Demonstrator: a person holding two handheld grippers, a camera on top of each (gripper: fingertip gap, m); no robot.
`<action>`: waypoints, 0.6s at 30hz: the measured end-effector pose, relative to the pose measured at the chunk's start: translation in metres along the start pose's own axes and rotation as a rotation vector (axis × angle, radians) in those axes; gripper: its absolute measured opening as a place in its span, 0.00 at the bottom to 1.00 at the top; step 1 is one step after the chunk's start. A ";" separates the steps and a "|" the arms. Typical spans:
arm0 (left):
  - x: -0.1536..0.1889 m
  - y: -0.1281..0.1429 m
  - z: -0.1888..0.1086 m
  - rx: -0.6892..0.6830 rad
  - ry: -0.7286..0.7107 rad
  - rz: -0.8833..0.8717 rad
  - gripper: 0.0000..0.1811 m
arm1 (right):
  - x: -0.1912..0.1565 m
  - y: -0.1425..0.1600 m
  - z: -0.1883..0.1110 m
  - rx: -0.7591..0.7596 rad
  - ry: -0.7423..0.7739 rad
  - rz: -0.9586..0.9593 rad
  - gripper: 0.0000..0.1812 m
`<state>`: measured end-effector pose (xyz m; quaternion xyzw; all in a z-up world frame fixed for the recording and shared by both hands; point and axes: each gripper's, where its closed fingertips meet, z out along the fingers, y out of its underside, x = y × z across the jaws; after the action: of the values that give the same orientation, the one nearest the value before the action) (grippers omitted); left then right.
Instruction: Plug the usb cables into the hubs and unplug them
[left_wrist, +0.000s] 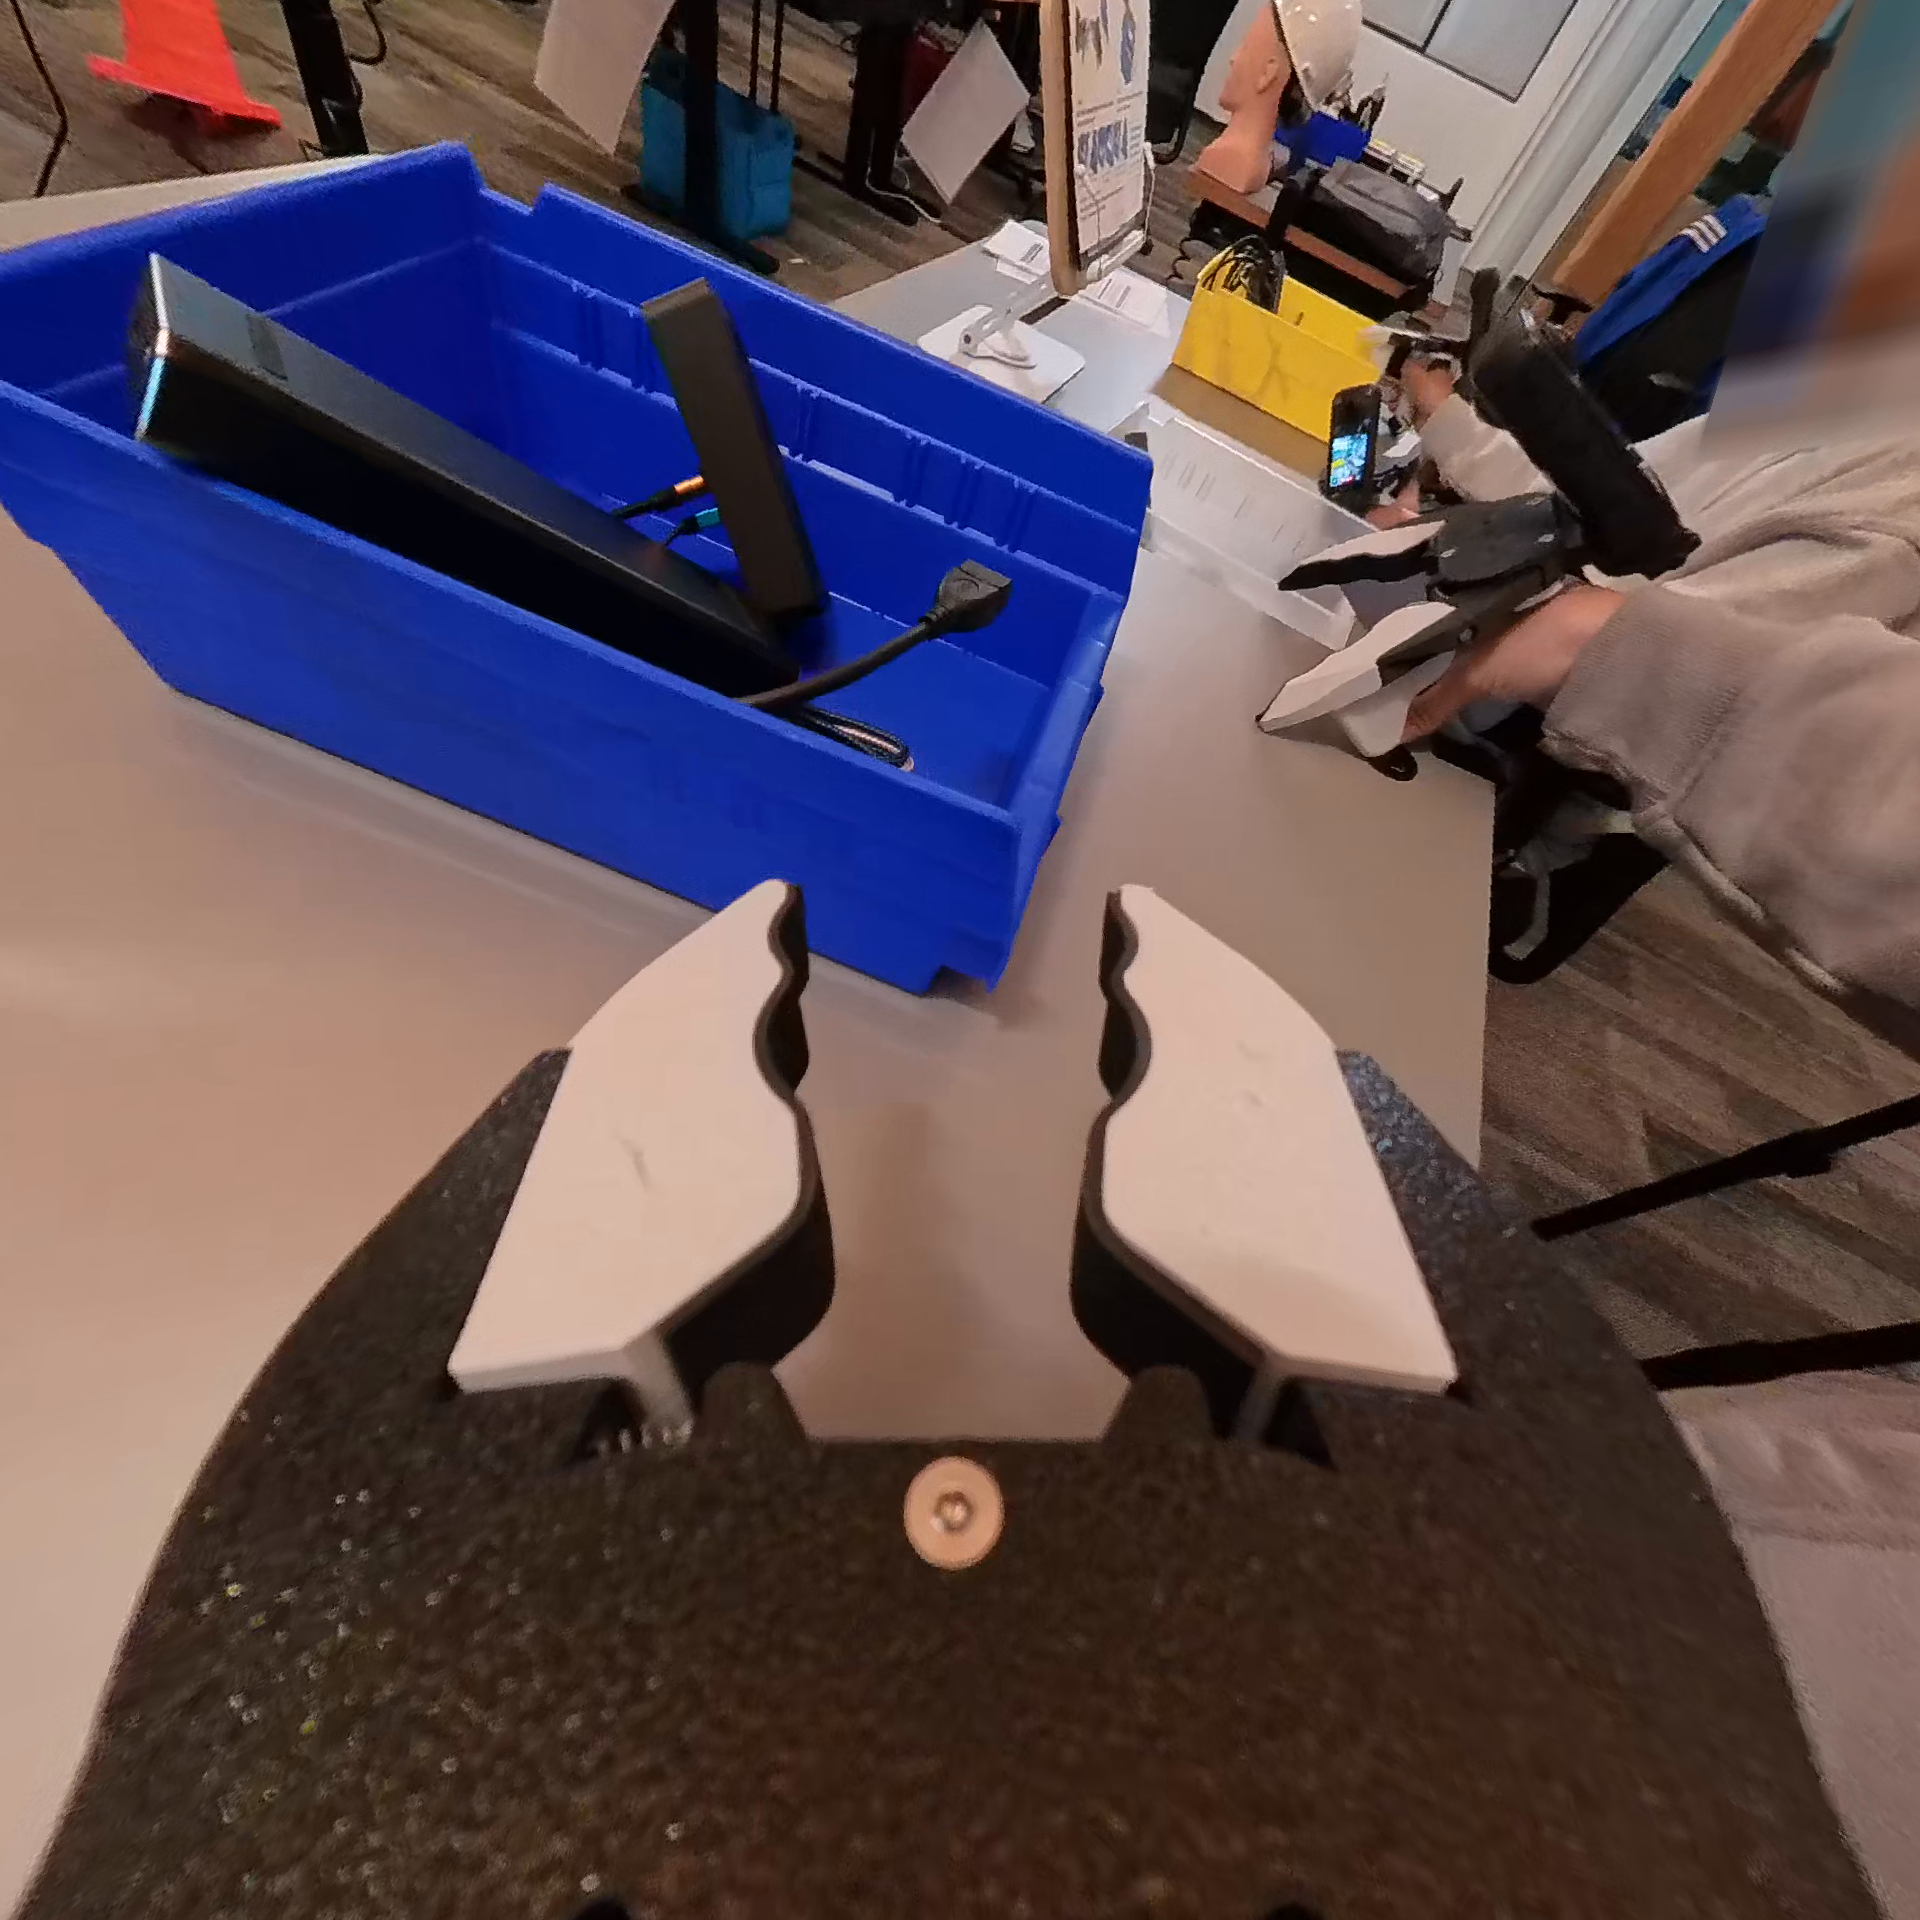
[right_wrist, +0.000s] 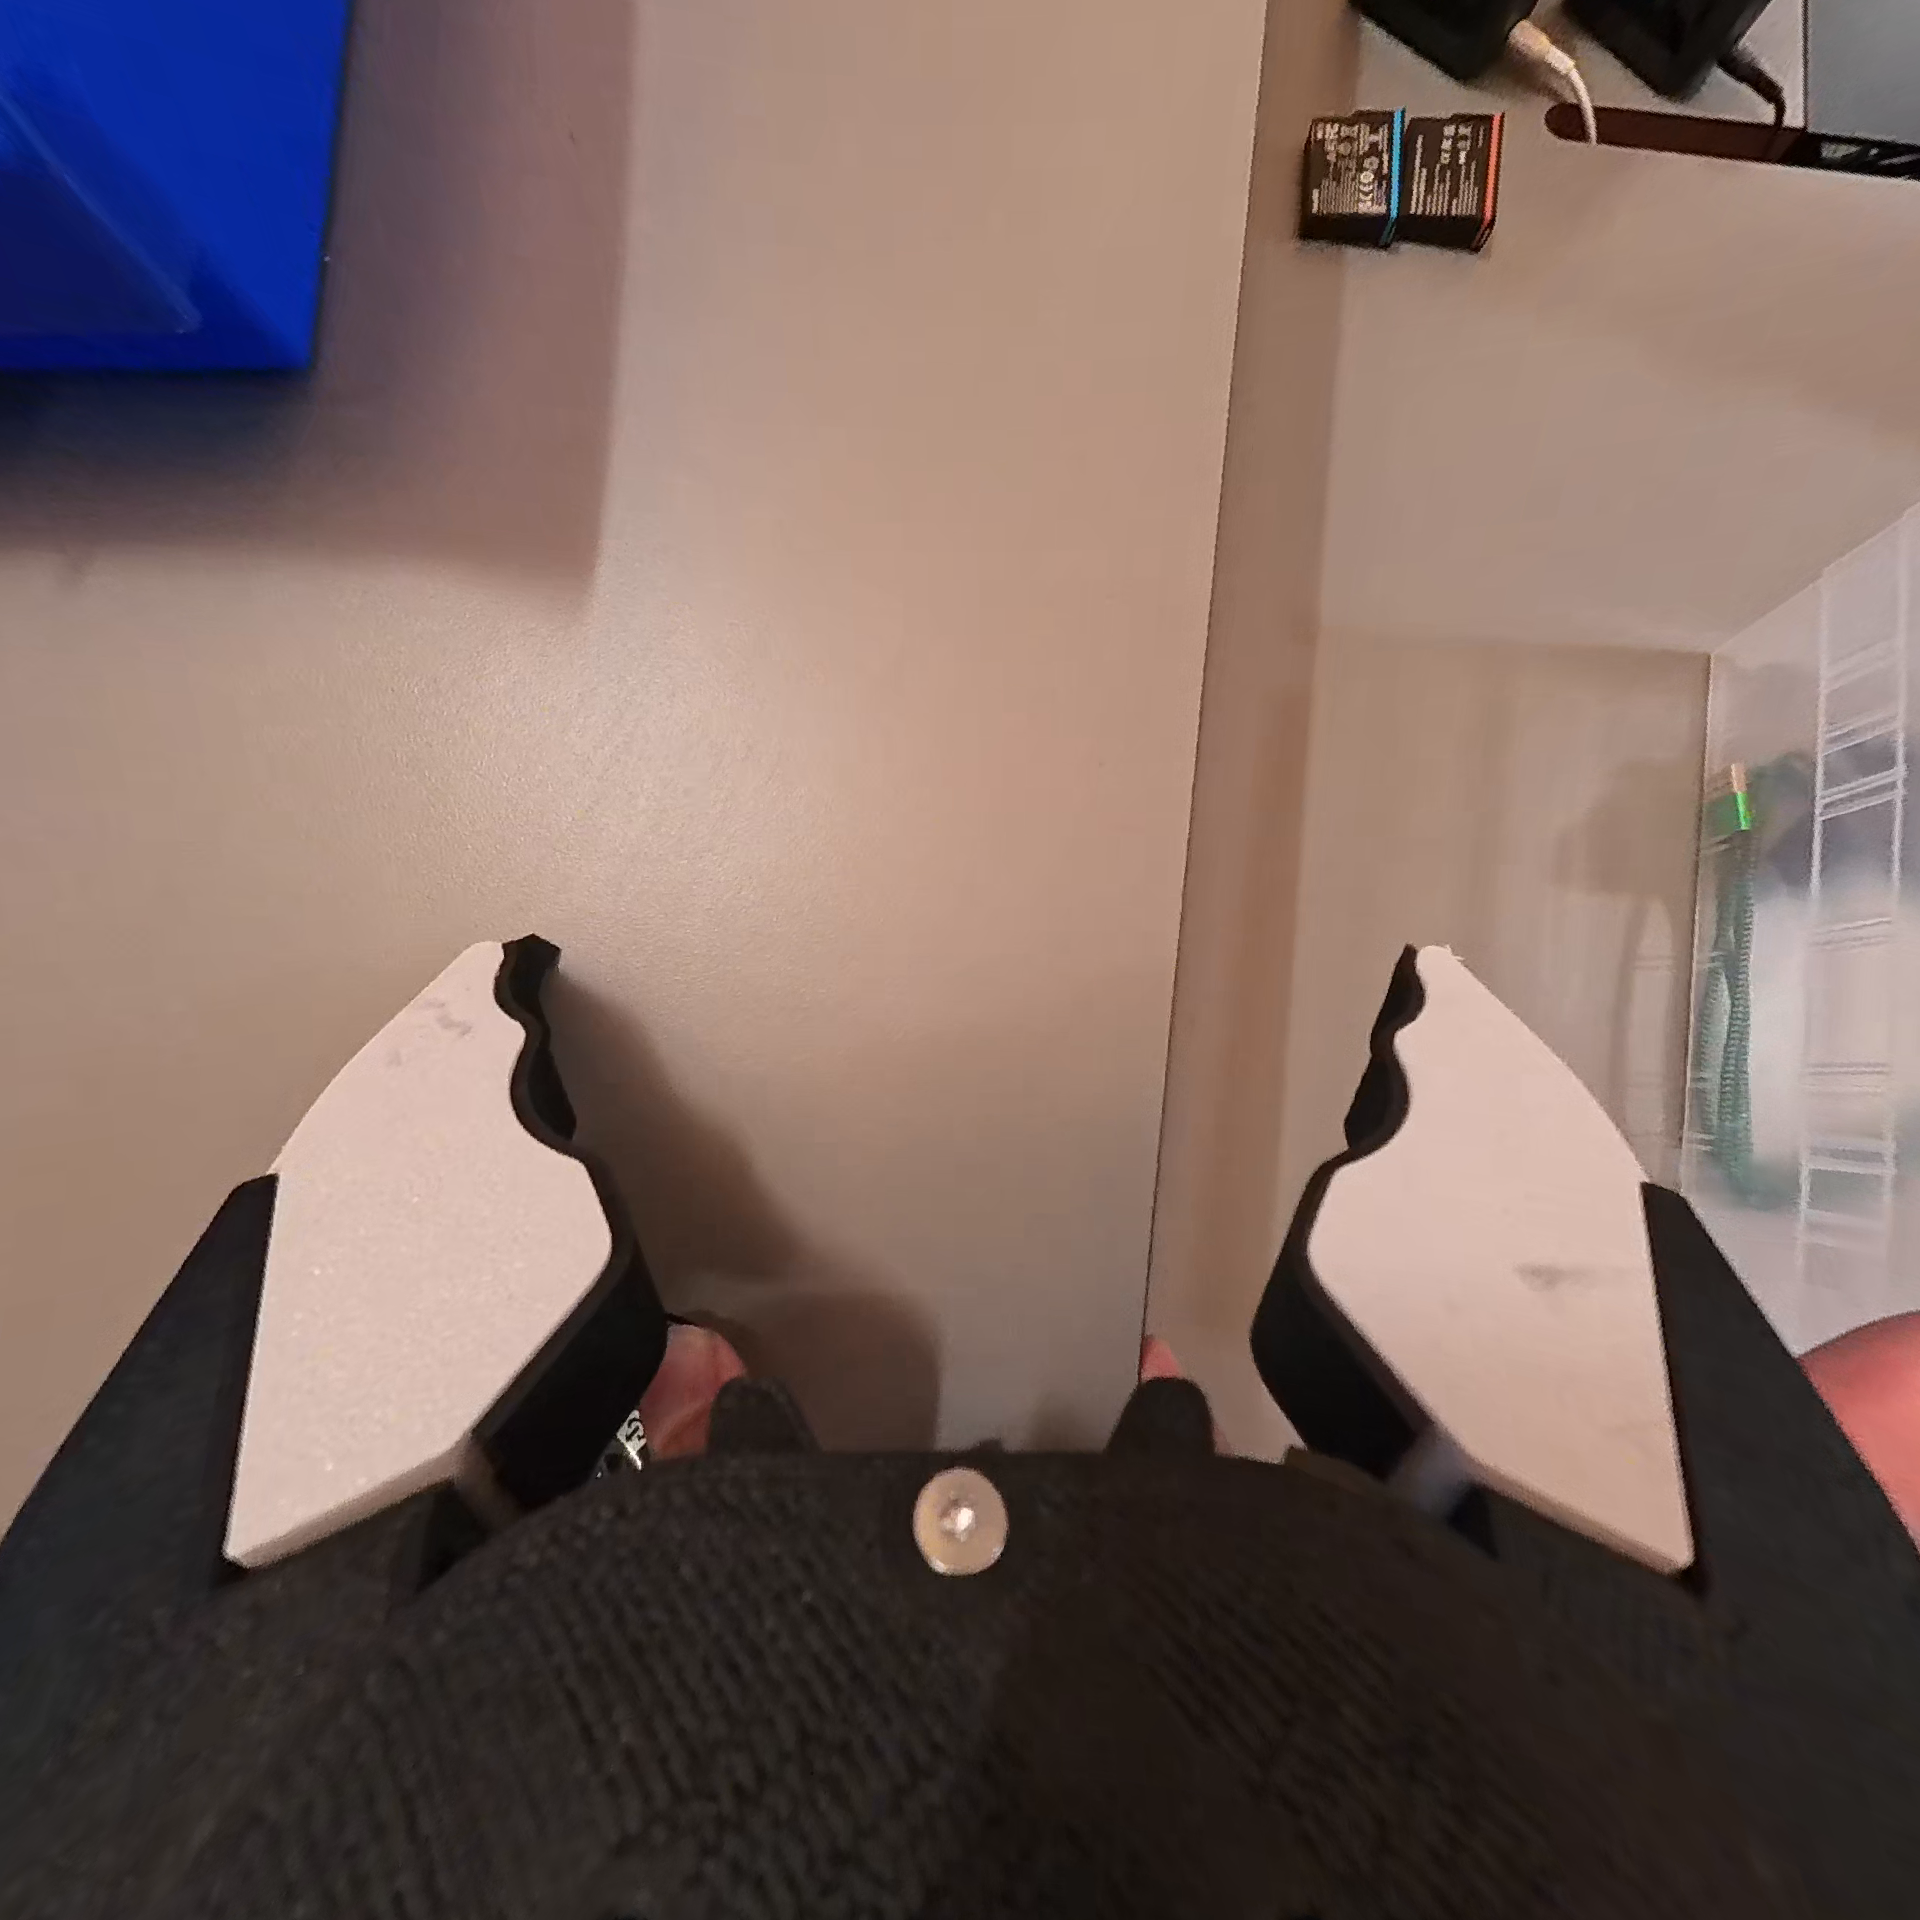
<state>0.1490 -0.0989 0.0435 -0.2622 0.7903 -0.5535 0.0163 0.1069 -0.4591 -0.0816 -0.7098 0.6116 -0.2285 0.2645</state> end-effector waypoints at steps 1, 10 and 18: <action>-0.001 0.000 0.002 -0.001 -0.009 0.005 0.29 | 0.000 0.001 0.001 -0.001 -0.001 0.001 0.81; -0.037 0.019 0.034 -0.039 -0.309 -0.085 0.62 | 0.004 0.004 -0.003 0.037 0.084 0.019 0.70; -0.047 0.028 0.099 -0.246 -0.412 -0.170 0.37 | -0.033 -0.063 -0.052 0.245 0.226 0.104 0.72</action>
<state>0.2099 -0.1569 -0.0317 -0.4348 0.8070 -0.3874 0.0982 0.1150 -0.4241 -0.0009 -0.6092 0.6409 -0.3659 0.2902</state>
